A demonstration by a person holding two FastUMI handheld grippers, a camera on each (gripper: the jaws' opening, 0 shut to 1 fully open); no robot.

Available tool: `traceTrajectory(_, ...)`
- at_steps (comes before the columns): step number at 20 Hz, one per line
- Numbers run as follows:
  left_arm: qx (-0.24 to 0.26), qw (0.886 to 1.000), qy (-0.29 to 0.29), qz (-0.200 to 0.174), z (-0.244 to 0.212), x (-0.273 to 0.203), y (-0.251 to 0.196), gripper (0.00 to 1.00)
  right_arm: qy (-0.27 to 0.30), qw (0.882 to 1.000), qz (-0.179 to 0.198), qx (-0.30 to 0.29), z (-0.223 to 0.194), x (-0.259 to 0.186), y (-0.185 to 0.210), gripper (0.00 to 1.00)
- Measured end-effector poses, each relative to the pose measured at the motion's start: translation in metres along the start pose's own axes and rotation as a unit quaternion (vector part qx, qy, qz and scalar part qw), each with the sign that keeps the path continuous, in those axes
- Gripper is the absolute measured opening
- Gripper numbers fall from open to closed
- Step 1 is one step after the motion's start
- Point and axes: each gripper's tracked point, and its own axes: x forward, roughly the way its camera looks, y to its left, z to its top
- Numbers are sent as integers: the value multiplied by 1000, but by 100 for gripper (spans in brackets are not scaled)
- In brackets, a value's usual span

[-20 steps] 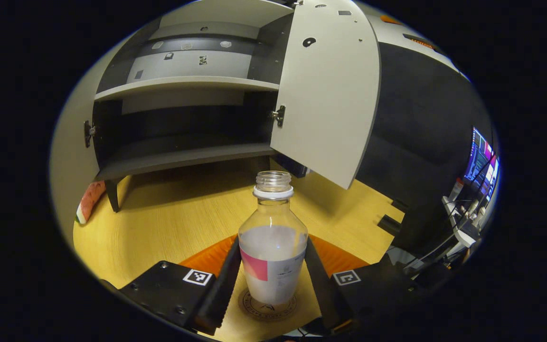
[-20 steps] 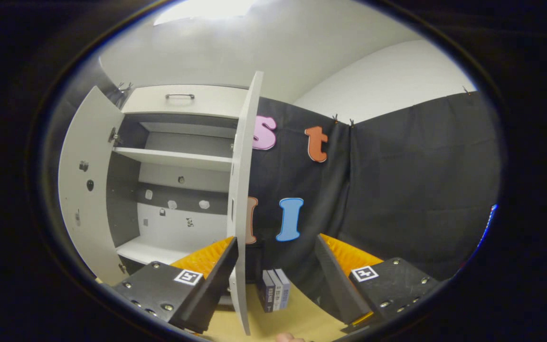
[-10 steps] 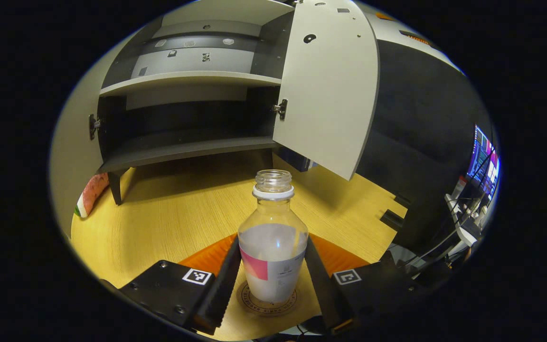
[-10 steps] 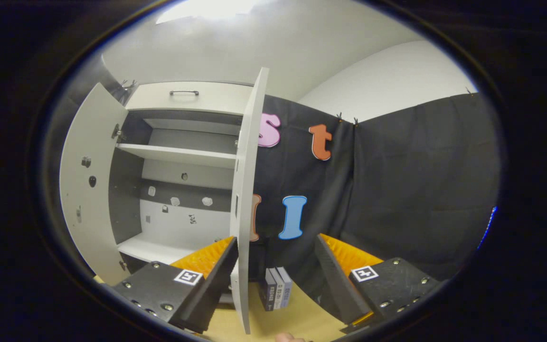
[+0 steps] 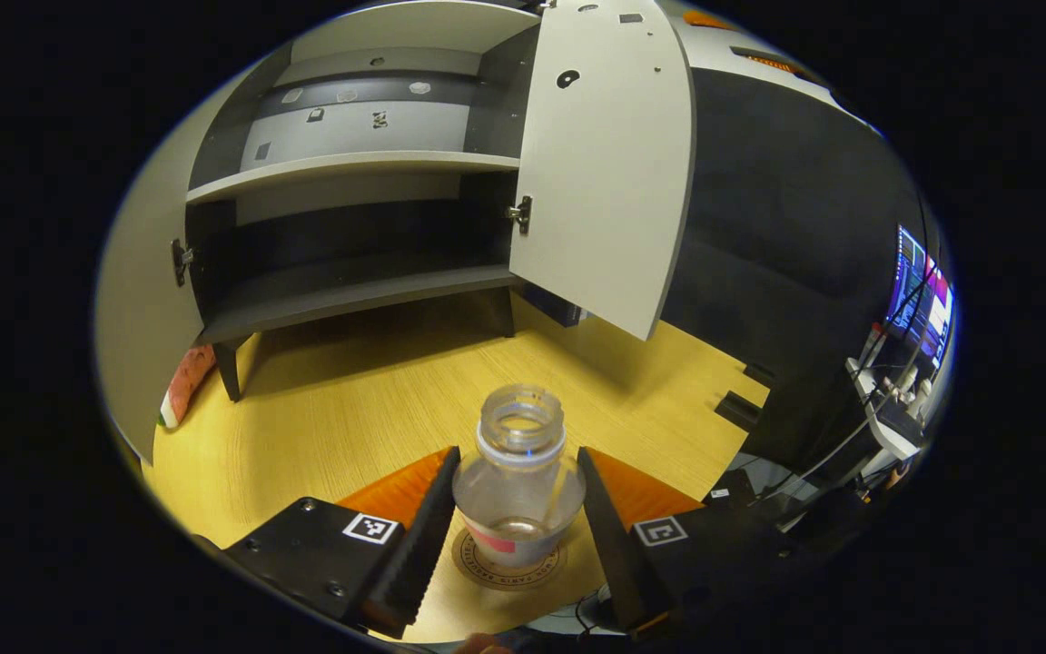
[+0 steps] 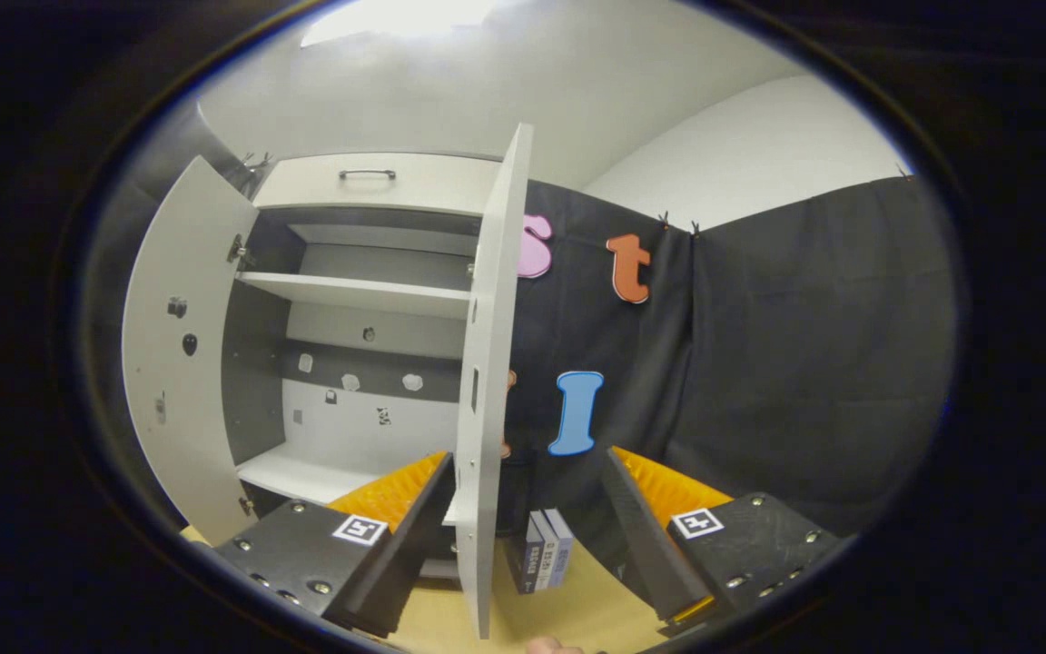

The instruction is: Grasp the bottle in the cabinet with the left hand and place it on the coaster, then close the right door with the right hand and the left door with the left hand.

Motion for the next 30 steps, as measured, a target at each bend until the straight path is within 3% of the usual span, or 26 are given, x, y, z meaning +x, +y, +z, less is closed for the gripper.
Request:
traceTrajectory(8,14,998,-62,9,75,-20,-1,79,5,1000,-8,7,-8,2,-10,98)
traceTrajectory(9,17,997,-72,13,87,-23,1,79,5,1000,-10,8,-9,2,-12,94)
traceTrajectory(10,20,996,-81,18,99,-25,2,79,5,1000,-13,8,-10,3,-15,98)
traceTrajectory(16,30,985,-164,49,192,-53,9,78,15,999,-28,11,-23,7,-28,98)
traceTrajectory(18,27,980,-186,71,221,-66,17,79,19,999,-33,12,-28,9,-32,94)
traceTrajectory(23,17,968,-224,113,279,-99,32,83,31,999,-35,13,-42,20,-38,94)
traceTrajectory(24,13,966,-229,120,286,-106,34,86,34,999,-34,13,-45,22,-39,98)
traceTrajectory(26,4,961,-236,142,298,-121,44,93,37,999,-34,13,-49,28,-40,94)
traceTrajectory(30,-7,948,-248,199,312,-154,68,94,48,998,-25,16,-60,38,-39,94)
